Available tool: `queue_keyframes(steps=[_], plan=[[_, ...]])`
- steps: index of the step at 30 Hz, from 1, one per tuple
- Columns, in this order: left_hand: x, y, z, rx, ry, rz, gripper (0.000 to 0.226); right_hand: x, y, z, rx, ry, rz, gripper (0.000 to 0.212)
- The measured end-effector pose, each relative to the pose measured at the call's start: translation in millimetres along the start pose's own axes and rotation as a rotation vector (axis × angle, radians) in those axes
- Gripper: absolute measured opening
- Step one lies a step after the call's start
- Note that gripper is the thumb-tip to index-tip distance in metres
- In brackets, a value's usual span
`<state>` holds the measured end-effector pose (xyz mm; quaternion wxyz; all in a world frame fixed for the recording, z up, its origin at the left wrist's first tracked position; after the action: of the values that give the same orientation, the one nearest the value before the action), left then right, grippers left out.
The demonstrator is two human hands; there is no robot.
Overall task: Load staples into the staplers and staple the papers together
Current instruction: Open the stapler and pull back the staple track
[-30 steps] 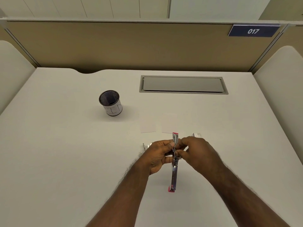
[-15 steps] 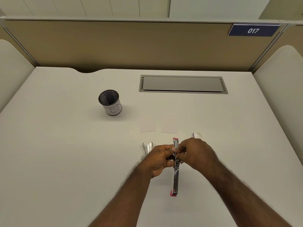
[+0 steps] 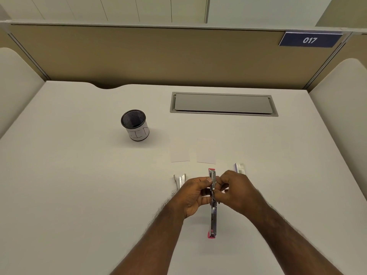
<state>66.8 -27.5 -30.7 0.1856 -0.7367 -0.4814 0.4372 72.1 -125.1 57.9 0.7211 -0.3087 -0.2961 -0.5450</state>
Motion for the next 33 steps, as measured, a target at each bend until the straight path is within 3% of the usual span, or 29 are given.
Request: queue_keyframes(steps=[21,28,33], plan=[[10.0,13.0,9.5,0.008,0.07,-0.021,0.027,-13.0,-14.5,-36.3,-0.045,0.211,-0.178,0.019],[31.0,23.9,0.5,-0.061,0.293,-0.316,0.015,-27.0,-29.4,-55.8,-0.146,0.39,-0.239,0.015],[39.5,33.5,-5.0,-0.072,0.456,-0.473,0.026,-33.2,-37.7,-64.4,-0.182,0.492,-0.275,0.016]])
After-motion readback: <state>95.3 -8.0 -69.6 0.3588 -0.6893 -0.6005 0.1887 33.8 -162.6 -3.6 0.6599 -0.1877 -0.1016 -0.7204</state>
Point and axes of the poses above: each hand's wrist, its own y-axis towards the middle knuckle, its own x-axis out of the back of the hand, z = x × y, the point moved 10 cm from there along y, towards the middle knuckle, and after that the axes turned 10 degrees about x, right-handed, at the moved point
